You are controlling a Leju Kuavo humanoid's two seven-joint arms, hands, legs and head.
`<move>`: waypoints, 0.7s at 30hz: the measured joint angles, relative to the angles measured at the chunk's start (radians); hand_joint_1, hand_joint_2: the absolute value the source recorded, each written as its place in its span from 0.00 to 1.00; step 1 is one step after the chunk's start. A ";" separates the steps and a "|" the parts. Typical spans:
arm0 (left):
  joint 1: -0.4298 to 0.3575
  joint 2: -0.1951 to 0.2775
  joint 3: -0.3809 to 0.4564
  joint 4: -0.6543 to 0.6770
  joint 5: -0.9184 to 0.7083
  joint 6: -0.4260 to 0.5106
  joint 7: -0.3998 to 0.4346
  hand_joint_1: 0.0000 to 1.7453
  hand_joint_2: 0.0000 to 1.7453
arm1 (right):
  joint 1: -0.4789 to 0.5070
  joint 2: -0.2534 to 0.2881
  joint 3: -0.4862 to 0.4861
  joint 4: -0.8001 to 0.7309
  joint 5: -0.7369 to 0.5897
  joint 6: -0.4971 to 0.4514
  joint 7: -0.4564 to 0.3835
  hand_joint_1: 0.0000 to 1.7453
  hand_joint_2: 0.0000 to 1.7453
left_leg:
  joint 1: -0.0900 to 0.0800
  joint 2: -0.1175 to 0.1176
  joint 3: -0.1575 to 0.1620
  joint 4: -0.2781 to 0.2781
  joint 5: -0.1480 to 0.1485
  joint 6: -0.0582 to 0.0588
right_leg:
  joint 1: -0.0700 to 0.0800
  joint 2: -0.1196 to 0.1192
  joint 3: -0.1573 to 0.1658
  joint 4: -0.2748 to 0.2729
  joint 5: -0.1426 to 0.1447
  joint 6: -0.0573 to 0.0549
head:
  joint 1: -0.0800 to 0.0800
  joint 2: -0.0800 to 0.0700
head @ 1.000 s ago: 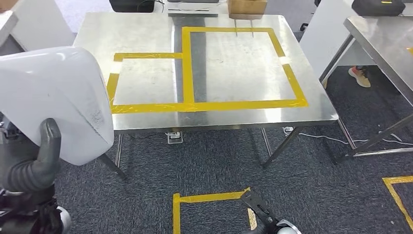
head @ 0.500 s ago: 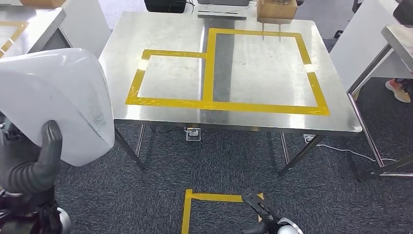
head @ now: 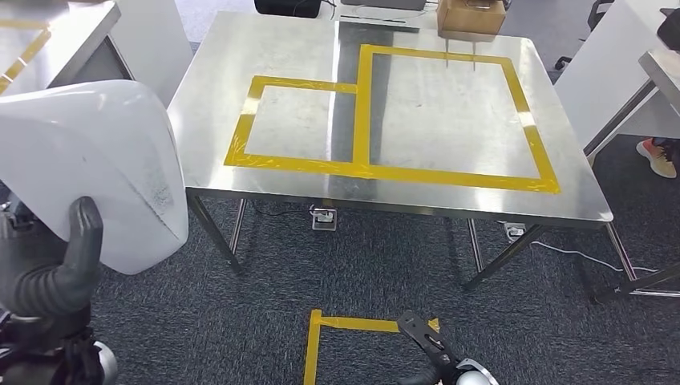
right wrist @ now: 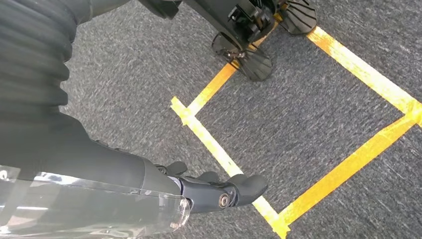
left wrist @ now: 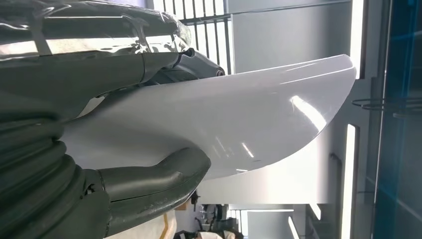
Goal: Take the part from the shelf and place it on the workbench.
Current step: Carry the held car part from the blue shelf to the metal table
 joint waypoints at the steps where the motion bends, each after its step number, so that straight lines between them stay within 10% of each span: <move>1: 0.000 0.000 0.000 0.000 0.000 0.000 0.000 1.00 1.00 | 0.000 0.000 -0.001 0.000 0.000 0.000 0.000 0.00 1.00 | 0.000 -0.001 0.000 0.000 0.000 0.001 | 0.000 0.000 0.000 -0.001 0.001 0.003 | 0.000 0.000; 9: 0.000 0.000 0.000 0.000 0.017 -0.003 0.000 1.00 1.00 | 0.001 0.003 -0.007 0.000 -0.005 0.001 0.000 0.00 1.00 | -0.005 -0.005 0.000 0.000 -0.002 0.005 | -0.006 0.000 0.002 -0.006 -0.002 0.034 | 0.000 0.000; 21: 0.000 0.000 0.000 0.000 0.037 -0.009 0.000 1.00 1.00 | 0.001 0.004 -0.010 0.000 -0.006 0.005 0.000 0.00 1.00 | -0.004 -0.008 0.000 -0.002 -0.002 0.005 | -0.006 0.000 0.002 -0.005 -0.003 0.038 | 0.000 0.000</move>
